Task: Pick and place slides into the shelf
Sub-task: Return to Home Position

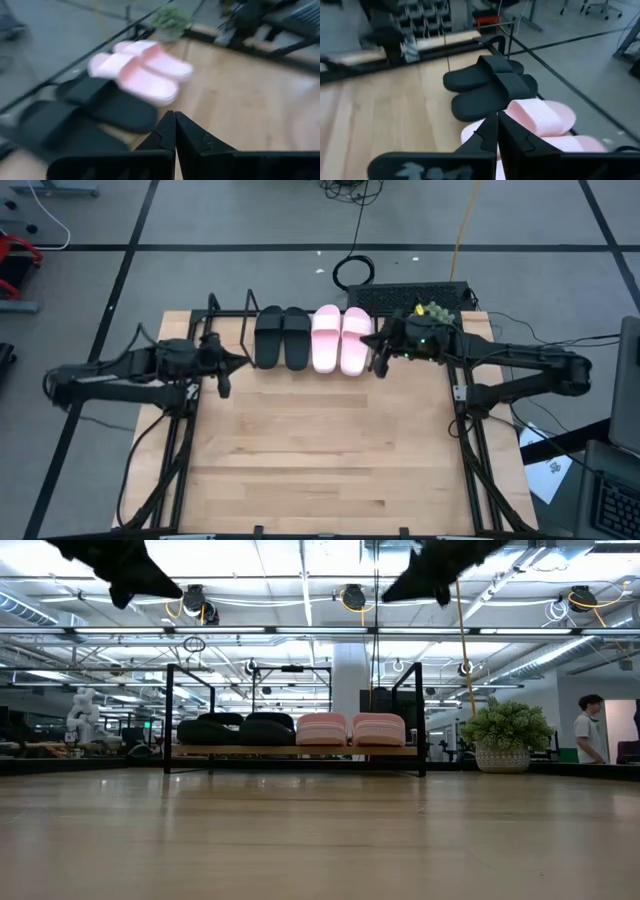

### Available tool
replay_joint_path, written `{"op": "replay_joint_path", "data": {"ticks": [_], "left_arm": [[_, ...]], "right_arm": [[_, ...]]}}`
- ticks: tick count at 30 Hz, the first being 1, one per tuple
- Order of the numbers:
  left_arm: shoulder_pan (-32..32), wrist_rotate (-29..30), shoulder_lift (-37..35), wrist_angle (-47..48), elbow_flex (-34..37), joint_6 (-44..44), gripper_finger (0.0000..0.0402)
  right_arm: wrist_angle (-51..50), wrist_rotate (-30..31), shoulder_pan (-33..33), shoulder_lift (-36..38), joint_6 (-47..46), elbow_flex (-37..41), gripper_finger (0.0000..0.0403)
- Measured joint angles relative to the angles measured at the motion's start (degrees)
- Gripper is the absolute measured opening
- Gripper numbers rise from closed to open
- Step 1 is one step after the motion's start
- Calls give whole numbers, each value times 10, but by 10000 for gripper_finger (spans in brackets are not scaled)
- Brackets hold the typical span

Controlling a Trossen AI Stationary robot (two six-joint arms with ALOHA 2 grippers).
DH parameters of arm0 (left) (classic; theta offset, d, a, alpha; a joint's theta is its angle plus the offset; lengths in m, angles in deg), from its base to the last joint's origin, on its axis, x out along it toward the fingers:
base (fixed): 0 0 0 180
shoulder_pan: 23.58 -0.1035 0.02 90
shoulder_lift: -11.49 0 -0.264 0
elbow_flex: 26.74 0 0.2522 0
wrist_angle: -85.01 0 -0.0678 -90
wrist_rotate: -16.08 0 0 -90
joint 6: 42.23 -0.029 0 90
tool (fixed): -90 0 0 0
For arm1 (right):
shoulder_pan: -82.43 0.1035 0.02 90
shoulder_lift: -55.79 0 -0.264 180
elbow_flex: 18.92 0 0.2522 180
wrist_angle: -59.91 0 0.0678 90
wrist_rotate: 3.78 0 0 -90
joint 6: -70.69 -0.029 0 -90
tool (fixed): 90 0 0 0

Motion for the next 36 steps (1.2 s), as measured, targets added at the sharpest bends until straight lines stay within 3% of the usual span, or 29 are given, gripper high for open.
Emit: {"op": "replay_joint_path", "data": {"ticks": [4, 8, 14, 21, 27, 31, 36], "left_arm": [[-64, -105, -37, -71, 57, 10, 0], [-98, -139, -61, -119, 111, 37, 0], [-143, -210, -54, -231, 169, 51, 0], [-187, -301, -28, -268, 163, 74, 0], [-160, -292, -17, -279, 162, 112, 0], [-116, -248, -18, -282, 162, 129, 0], [-51, -178, -18, -287, 162, 134, 0]], "right_arm": [[110, -53, -42, 44, -52, 108, 0], [153, -56, -49, 112, -78, 174, 0], [131, -36, -66, 234, -81, 192, 0], [91, -40, -66, 341, -128, 201, 0], [166, -34, -10, 368, -193, 295, 0], [246, 21, 28, 368, -198, 355, 0], [248, 52, 48, 368, -210, 376, 0]]}}
